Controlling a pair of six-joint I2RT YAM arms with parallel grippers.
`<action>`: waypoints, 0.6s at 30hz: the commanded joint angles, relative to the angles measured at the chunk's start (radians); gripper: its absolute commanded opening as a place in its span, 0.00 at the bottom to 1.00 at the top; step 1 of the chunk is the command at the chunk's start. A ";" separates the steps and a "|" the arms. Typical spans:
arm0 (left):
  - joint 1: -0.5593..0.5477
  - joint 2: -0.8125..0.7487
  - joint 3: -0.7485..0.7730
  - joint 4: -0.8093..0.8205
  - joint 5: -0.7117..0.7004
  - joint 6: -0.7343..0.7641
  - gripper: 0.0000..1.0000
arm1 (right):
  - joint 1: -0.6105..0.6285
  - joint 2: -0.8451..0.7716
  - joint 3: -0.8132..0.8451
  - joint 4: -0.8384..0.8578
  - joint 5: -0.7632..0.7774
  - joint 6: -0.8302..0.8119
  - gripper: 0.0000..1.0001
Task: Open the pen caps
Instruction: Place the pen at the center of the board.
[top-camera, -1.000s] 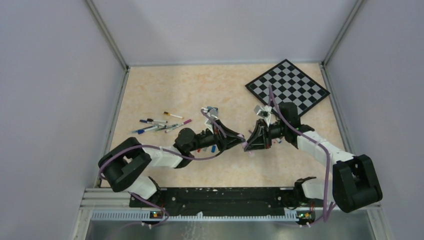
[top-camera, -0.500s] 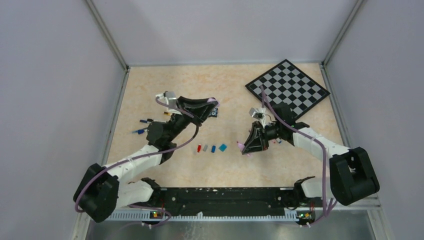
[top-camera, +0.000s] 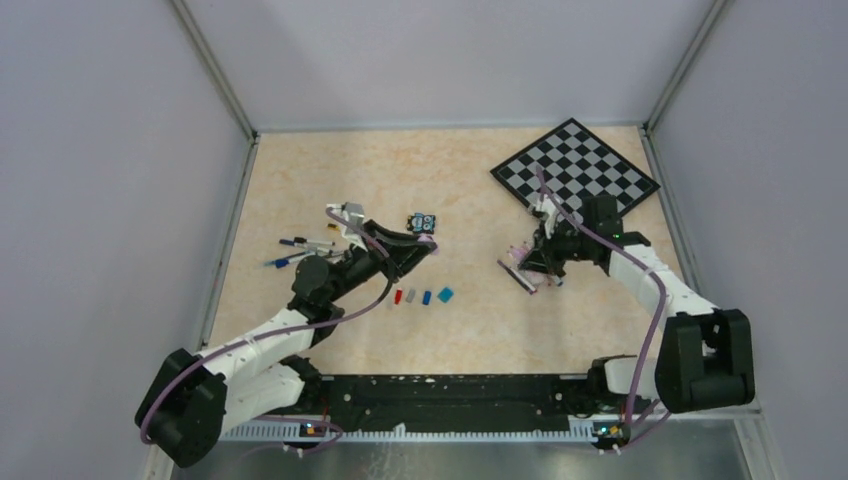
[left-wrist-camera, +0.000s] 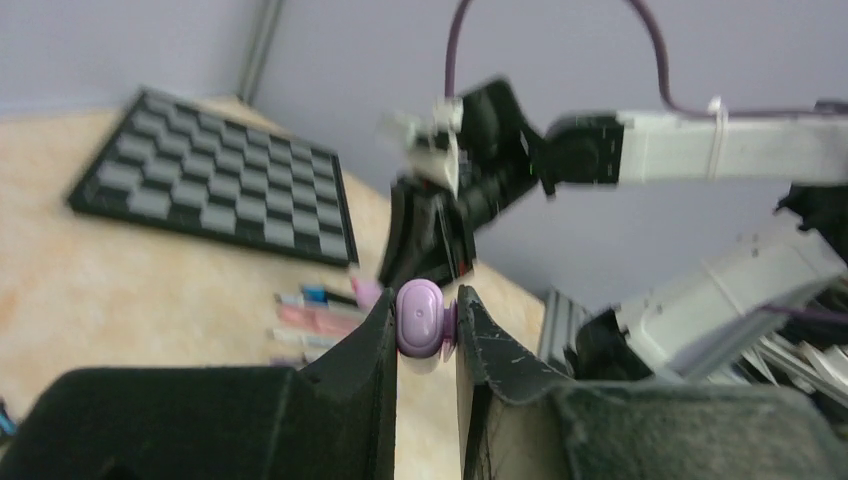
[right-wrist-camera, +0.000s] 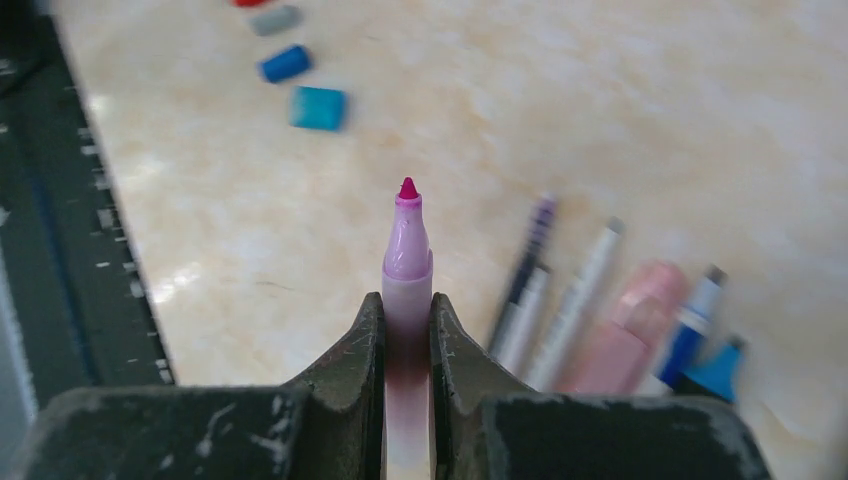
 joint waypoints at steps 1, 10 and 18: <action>0.004 -0.034 -0.107 -0.059 0.111 -0.102 0.00 | -0.126 -0.026 0.044 0.007 0.228 -0.040 0.00; 0.002 -0.040 -0.230 -0.013 0.169 -0.178 0.00 | -0.220 0.103 0.087 0.009 0.451 -0.050 0.03; 0.002 -0.054 -0.269 -0.010 0.174 -0.174 0.00 | -0.222 0.198 0.113 0.046 0.543 -0.031 0.09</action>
